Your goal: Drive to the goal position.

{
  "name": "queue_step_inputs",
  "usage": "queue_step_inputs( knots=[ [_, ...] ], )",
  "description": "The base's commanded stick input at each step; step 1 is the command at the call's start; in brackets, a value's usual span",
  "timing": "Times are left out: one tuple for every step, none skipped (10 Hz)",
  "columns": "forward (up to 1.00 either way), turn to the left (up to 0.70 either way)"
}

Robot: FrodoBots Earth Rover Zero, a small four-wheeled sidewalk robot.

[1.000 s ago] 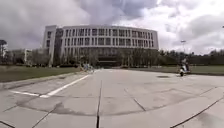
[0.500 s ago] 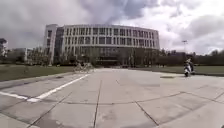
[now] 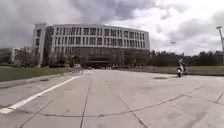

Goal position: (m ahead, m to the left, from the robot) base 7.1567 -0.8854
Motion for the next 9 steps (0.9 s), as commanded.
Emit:
queue_step_inputs(
  knots=[
    [0.70, 0.00],
    [0.70, 0.00],
    [0.70, 0.00],
    [0.70, 0.00],
    [0.70, 0.00],
    [0.70, 0.00],
    [0.70, 0.00],
    [0.70, 0.00],
    [0.70, 0.00]
  ],
)
